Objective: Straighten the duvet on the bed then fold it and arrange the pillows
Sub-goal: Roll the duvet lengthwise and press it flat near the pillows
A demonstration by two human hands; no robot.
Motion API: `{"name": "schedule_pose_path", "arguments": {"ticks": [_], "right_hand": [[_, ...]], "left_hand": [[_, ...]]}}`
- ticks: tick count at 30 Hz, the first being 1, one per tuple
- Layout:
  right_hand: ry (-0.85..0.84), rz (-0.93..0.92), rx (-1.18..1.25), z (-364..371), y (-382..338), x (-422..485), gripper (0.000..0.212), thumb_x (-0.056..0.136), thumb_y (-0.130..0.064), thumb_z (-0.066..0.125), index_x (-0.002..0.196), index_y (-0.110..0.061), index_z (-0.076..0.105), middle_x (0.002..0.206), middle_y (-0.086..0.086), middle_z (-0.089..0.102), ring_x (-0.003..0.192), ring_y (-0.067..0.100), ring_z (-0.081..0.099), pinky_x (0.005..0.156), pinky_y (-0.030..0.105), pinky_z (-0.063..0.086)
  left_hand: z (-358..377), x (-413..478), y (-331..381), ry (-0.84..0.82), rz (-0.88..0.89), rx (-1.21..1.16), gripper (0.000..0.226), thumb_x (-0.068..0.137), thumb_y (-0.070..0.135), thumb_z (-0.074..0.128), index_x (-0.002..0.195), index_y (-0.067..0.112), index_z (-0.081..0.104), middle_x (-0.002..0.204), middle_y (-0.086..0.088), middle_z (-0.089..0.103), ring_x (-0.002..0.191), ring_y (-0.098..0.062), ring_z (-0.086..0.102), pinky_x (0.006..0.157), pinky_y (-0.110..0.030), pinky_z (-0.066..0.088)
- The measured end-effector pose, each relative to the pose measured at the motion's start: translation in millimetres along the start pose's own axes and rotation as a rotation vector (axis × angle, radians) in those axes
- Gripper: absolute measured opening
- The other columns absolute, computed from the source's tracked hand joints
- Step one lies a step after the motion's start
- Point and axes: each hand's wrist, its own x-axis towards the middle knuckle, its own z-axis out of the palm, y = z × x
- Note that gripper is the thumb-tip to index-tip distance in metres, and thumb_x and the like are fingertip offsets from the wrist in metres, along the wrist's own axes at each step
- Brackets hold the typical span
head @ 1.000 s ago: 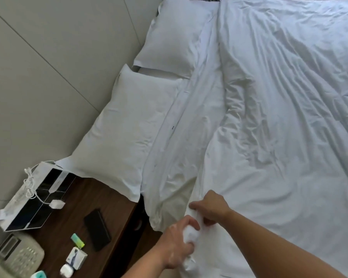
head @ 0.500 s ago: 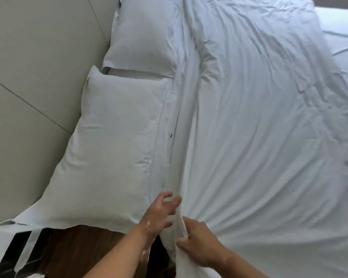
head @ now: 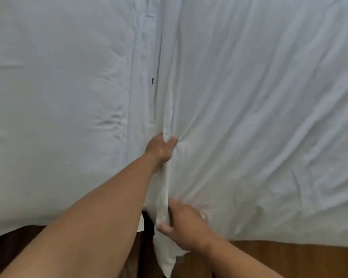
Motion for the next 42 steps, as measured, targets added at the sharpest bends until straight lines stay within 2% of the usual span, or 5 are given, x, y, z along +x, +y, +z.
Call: {"name": "schedule_pose_path", "arguments": {"ticks": [6,14,30,37,42], "right_hand": [[0.286,0.051,0.233,-61,15,-3,0.016,0.09,-0.041,0.067,0.102,-0.034,0.06,0.08,-0.015,0.067,0.076,0.0,0.064,0.071,0.015,0.051],[0.498,0.06,0.13,-207,21,33,0.026,0.092,-0.03,0.064,0.117,-0.03,0.058,0.108,-0.013,0.061,0.077,0.003,0.064,0.079,0.025,0.053],[0.54,-0.121,-0.44,-384,74,257,0.085,0.085,-0.077,0.017,0.16,-0.037,0.01,0.169,-0.005,0.004,0.156,0.017,0.002,0.124,0.053,0.004],[0.641,-0.155,-0.413,-364,86,273,0.078,0.09,-0.072,0.033,0.154,-0.028,0.036,0.164,-0.001,0.03,0.151,0.021,0.027,0.121,0.057,0.017],[0.923,-0.386,-0.32,-416,40,283,0.071,0.087,-0.066,0.047,0.143,-0.022,0.054,0.154,0.007,0.045,0.144,0.026,0.041,0.117,0.06,0.024]], "left_hand": [[-27,-6,0,0.005,0.054,0.0,0.038,0.097,0.04,0.061,0.128,0.018,0.065,0.123,-0.005,0.068,0.112,-0.029,0.063,0.102,-0.043,0.05],[-51,5,59,-0.183,-0.163,-0.123,0.042,0.086,0.033,0.075,0.124,0.019,0.064,0.117,-0.001,0.071,0.102,-0.025,0.07,0.096,-0.046,0.057],[-19,240,261,0.183,-0.039,-0.043,0.087,0.074,0.079,0.056,0.127,0.01,0.06,0.123,-0.009,0.065,0.11,-0.031,0.064,0.1,-0.045,0.053],[-10,252,269,0.172,-0.006,-0.109,0.057,0.079,0.067,0.061,0.102,0.016,0.073,0.096,-0.002,0.075,0.089,-0.023,0.071,0.088,-0.041,0.058],[-70,208,271,0.67,0.209,-0.1,0.03,0.091,0.036,0.068,0.073,0.015,0.055,0.068,0.001,0.06,0.066,-0.018,0.057,0.061,-0.035,0.042]]}}
